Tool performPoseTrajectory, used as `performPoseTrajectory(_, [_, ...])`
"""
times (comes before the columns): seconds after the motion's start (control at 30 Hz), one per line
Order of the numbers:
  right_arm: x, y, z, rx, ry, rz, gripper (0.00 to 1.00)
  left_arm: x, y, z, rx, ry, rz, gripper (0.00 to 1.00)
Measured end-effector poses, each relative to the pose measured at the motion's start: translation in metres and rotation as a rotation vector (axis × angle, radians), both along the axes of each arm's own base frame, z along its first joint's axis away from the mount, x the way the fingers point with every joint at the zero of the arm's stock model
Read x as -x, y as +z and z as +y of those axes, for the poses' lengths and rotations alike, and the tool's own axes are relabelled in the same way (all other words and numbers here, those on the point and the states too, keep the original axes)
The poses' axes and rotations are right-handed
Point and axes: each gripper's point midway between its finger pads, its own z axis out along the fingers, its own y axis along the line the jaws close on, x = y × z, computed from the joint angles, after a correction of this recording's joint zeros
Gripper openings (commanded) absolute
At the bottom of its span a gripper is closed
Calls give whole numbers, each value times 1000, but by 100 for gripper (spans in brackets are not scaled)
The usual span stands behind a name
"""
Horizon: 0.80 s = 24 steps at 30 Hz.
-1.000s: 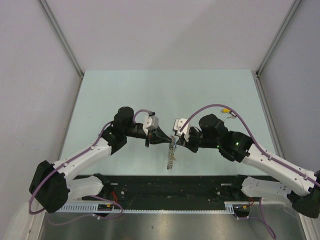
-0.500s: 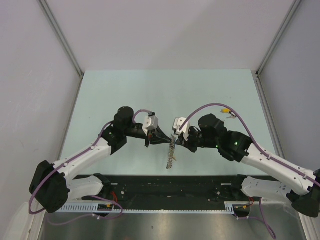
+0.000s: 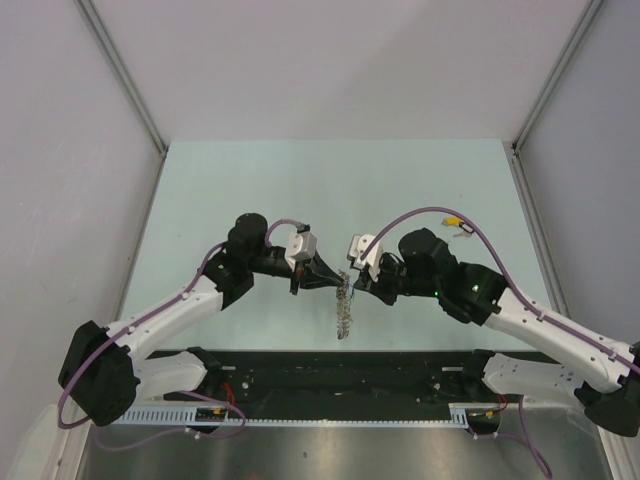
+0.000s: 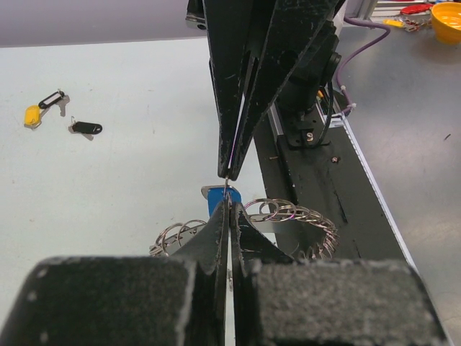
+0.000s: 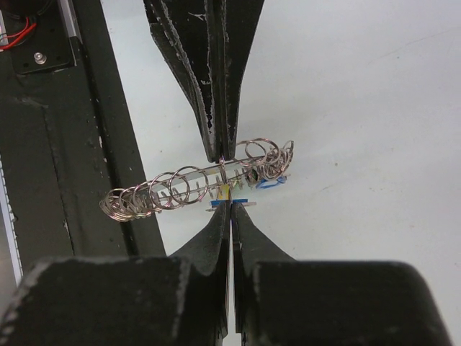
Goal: Put the keys on the keyring
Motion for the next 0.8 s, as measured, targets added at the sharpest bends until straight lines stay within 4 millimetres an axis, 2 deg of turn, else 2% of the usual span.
performPoseTrajectory(0.8, [5, 2, 1, -14, 27, 11, 0, 0, 0, 0, 0, -1, 0, 1])
